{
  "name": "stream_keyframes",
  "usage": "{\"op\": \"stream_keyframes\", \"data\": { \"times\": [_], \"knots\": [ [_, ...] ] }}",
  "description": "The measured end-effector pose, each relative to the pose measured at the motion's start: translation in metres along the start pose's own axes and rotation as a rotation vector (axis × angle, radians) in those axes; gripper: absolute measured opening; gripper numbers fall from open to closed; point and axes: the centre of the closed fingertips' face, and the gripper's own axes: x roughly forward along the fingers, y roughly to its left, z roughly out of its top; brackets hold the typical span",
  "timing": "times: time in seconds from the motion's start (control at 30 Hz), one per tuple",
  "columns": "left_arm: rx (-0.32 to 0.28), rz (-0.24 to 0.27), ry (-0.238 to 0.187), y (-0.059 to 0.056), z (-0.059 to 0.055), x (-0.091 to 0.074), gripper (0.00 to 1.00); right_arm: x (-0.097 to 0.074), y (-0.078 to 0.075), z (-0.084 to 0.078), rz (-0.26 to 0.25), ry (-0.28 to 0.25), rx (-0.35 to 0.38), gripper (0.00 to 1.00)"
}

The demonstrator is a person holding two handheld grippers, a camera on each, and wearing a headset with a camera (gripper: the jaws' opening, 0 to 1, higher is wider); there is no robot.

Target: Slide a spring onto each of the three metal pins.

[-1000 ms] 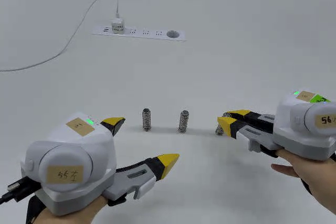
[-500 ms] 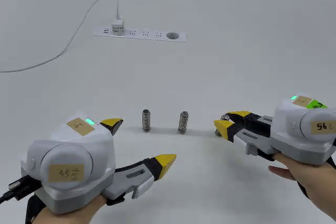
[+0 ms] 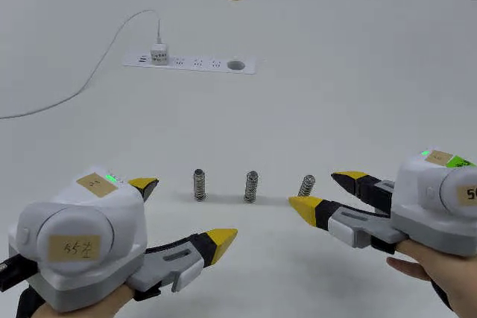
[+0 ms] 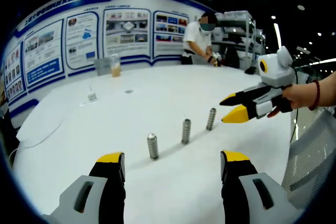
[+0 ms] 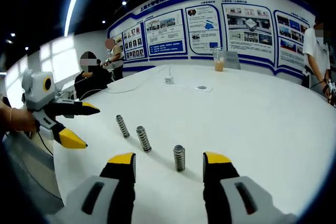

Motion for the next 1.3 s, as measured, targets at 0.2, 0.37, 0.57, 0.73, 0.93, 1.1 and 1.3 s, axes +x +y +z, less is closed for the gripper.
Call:
{"op": "stream_keyframes", "data": {
  "times": [0.2, 0.37, 0.57, 0.73, 0.93, 1.1, 1.3],
  "knots": [
    [-0.004, 0.000, 0.018, 0.001, 0.000, -0.006, 0.77, -0.012, 0.007, -0.001, 0.015, 0.037, -0.001, 0.61],
    [-0.006, 0.001, 0.034, 0.002, -0.001, -0.012, 0.78, -0.022, 0.016, -0.002, 0.028, 0.043, 0.005, 0.66],
    [-0.013, -0.001, 0.034, 0.003, 0.001, -0.021, 0.81, -0.032, 0.024, 0.001, 0.036, 0.037, 0.020, 0.73],
    [-0.014, 0.000, 0.034, 0.002, 0.000, -0.027, 0.83, -0.038, 0.028, 0.003, 0.036, 0.034, 0.041, 0.76],
    [-0.015, 0.000, 0.036, 0.000, -0.003, -0.035, 0.86, -0.045, 0.032, 0.001, 0.043, 0.037, 0.051, 0.80],
    [-0.025, 0.002, 0.033, 0.001, -0.003, -0.040, 0.87, -0.051, 0.035, 0.001, 0.048, 0.031, 0.057, 0.84],
    [-0.035, 0.009, 0.040, 0.003, -0.005, -0.044, 0.91, -0.057, 0.039, 0.000, 0.048, 0.027, 0.050, 0.89]
  ]
}}
